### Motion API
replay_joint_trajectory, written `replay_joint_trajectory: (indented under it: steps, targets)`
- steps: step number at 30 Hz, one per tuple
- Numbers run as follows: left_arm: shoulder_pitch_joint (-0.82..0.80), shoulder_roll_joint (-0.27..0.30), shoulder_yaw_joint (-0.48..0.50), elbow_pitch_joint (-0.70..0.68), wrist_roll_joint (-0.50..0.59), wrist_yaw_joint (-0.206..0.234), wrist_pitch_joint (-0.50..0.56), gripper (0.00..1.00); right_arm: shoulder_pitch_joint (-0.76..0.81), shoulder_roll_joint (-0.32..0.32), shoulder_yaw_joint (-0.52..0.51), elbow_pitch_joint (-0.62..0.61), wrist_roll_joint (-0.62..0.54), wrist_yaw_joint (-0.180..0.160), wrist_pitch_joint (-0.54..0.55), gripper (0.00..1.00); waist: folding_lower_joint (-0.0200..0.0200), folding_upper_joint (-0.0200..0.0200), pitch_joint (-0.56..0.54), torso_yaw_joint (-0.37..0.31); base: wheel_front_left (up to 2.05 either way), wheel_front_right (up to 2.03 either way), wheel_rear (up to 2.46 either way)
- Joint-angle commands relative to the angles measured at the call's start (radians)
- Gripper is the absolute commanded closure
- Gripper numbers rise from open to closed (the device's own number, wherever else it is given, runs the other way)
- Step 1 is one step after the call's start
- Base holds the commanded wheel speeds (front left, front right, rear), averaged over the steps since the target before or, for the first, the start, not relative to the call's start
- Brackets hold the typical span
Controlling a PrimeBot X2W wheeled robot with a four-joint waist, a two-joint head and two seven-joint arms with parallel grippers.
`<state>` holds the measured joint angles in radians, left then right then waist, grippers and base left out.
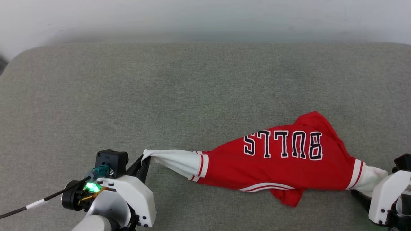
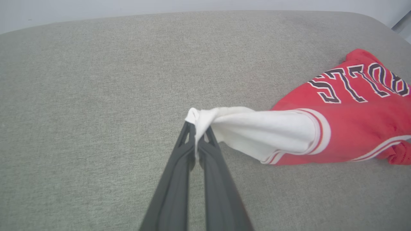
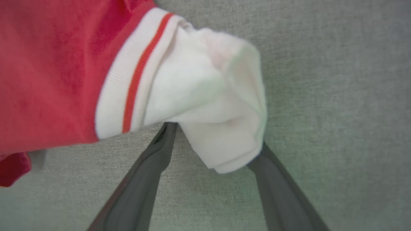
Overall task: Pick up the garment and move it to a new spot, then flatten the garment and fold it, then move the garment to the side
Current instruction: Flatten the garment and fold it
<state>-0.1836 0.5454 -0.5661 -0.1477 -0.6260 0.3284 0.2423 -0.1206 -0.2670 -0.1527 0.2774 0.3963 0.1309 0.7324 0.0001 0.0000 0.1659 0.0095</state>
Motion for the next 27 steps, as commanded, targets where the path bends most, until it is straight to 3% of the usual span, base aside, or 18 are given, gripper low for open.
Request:
replay_joint_trajectory:
  steps: [1, 2, 4, 10, 16, 22, 27]
  targets:
    - [-0.012, -0.007, 0.002, 0.002, 0.004, -0.001, -0.010, 1.00, -0.007, 0.001, 0.011, 0.033, 0.010, 0.000, 0.030, 0.00, -0.0001, 0.0000, 0.006, 0.010, 0.00, 0.00, 0.00]
    - [-0.012, -0.007, 0.002, 0.005, 0.004, -0.002, -0.011, 1.00, -0.005, 0.002, 0.022, 0.050, 0.011, 0.000, 0.053, 0.48, -0.0001, 0.0000, 0.005, 0.013, 0.00, 0.00, 0.00]
    - [-0.011, -0.007, 0.002, 0.010, 0.000, -0.006, -0.016, 1.00, -0.003, 0.013, 0.029, 0.072, 0.027, 0.000, 0.088, 1.00, -0.0001, 0.0000, 0.002, 0.017, 0.00, 0.00, 0.00]
    - [0.012, -0.013, 0.012, 0.020, -0.008, 0.001, -0.043, 1.00, -0.001, -0.003, 0.033, 0.044, 0.037, 0.000, 0.127, 1.00, -0.0001, 0.0000, -0.042, 0.013, 0.00, 0.00, 0.00]
    - [-0.016, 0.006, 0.053, 0.003, 0.003, 0.005, -0.097, 1.00, -0.026, -0.037, 0.055, -0.121, 0.040, 0.000, 0.132, 1.00, -0.0001, 0.0000, -0.101, -0.007, 0.00, 0.00, 0.00]
    - [-0.136, 0.020, 0.098, 0.032, -0.019, -0.038, -0.091, 1.00, -0.103, -0.054, 0.080, -0.255, 0.030, 0.000, 0.162, 1.00, -0.0001, 0.0000, -0.139, -0.020, 0.00, 0.00, 0.00]
    - [-0.321, -0.002, 0.117, 0.135, -0.046, -0.105, -0.065, 1.00, -0.250, -0.069, 0.109, -0.229, 0.030, 0.000, 0.171, 1.00, -0.0001, 0.0000, -0.137, -0.026, 0.00, 0.00, 0.00]
